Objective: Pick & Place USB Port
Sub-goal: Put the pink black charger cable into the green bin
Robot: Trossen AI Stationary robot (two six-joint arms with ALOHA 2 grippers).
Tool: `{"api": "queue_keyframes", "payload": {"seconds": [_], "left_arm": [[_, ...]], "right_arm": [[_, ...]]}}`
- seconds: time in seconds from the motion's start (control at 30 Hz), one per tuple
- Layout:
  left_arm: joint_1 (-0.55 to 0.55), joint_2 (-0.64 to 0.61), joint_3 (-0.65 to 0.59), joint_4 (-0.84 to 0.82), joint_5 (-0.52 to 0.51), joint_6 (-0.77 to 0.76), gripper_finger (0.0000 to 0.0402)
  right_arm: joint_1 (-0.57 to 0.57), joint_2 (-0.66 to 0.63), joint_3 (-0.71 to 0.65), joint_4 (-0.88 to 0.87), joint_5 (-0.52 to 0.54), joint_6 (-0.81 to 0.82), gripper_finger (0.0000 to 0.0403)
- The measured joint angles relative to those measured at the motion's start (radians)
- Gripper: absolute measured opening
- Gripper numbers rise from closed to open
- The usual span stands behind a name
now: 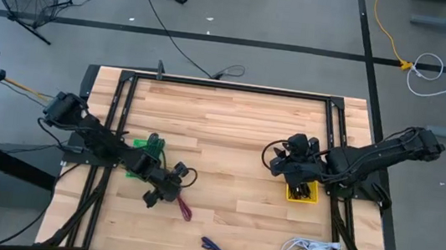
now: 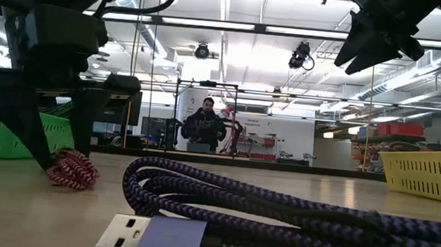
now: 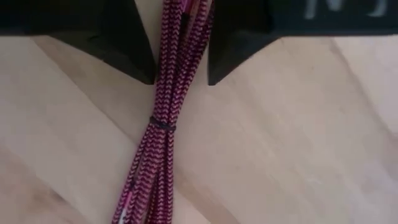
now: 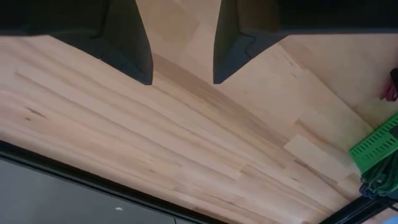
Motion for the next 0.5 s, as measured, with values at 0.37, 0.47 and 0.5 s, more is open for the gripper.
{"api": "queue_keyframes", "payload": {"seconds": [0.37, 0.47, 0.5], "left_arm": [[0.032, -0.001, -0.002, 0.009, 0.074, -0.104, 0.0022], [0.045, -0.017, -0.006, 0.054, 0.060, -0.133, 0.0019], [0.052, -0.027, -0.006, 0.078, 0.053, -0.152, 0.0016]], "right_arm": [[0.000, 0.000, 0.000, 0.000, 0.000, -0.017, 0.0169], [0.000, 0.000, 0.000, 0.000, 0.000, -0.018, 0.0169], [0.000, 0.000, 0.000, 0.000, 0.000, -0.025, 0.0169]]}}
